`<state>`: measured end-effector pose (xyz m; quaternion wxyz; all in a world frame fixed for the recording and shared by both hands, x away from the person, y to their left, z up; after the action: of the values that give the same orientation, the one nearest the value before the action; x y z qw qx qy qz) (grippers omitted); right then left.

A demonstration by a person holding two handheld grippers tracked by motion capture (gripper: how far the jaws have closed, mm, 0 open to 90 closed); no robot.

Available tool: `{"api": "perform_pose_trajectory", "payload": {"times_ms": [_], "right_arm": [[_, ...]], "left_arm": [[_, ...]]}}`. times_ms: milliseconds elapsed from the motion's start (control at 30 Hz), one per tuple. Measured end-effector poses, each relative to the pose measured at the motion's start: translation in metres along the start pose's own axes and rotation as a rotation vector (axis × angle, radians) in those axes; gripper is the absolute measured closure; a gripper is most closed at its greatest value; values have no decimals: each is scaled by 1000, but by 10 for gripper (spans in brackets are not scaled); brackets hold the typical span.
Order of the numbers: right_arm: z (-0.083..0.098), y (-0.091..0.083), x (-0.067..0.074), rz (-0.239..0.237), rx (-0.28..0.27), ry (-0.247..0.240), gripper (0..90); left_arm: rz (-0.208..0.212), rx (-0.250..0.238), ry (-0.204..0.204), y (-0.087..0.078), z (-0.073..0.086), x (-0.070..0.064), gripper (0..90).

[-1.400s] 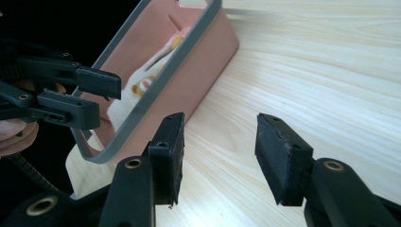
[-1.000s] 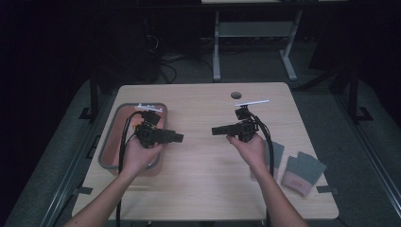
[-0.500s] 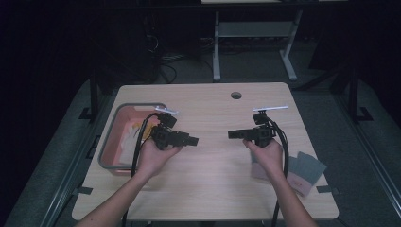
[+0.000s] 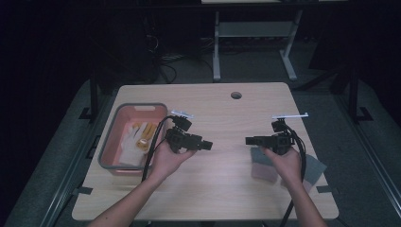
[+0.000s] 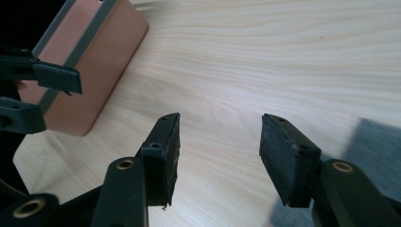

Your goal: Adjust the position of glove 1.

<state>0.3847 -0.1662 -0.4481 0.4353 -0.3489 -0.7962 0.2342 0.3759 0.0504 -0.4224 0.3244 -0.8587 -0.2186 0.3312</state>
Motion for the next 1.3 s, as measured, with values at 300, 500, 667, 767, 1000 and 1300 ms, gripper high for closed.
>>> {"api": "perform_pose_trajectory", "payload": {"times_ms": [300,500,667,767,1000,1300], "right_arm": [[16,-13,-22,25,2,16,471],[27,-24,-36,55,3,27,464],[36,-33,-47,81,-2,38,464],[40,-38,-53,99,-5,41,464],[49,-47,-66,142,-7,47,464],[64,-58,-84,209,-1,40,458]], "left_arm": [[21,26,23,20,-1,-13,354],[33,37,30,30,-1,-19,349],[43,43,39,38,-1,-24,348],[48,48,43,42,0,-27,345],[55,49,50,48,0,-32,338],[61,55,57,53,2,-36,321]]}}
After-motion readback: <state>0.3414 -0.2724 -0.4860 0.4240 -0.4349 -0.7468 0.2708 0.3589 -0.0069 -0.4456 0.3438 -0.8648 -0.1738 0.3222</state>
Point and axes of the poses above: each handheld gripper's, and its own axes: y roughly forward along the jaws, z roughly out of its underside, x roughly to its left, the point moved 8 cm from there along y, roughly forward along the jaws, and after that the axes turned 5 degrees about x, right-handed, at the moved point
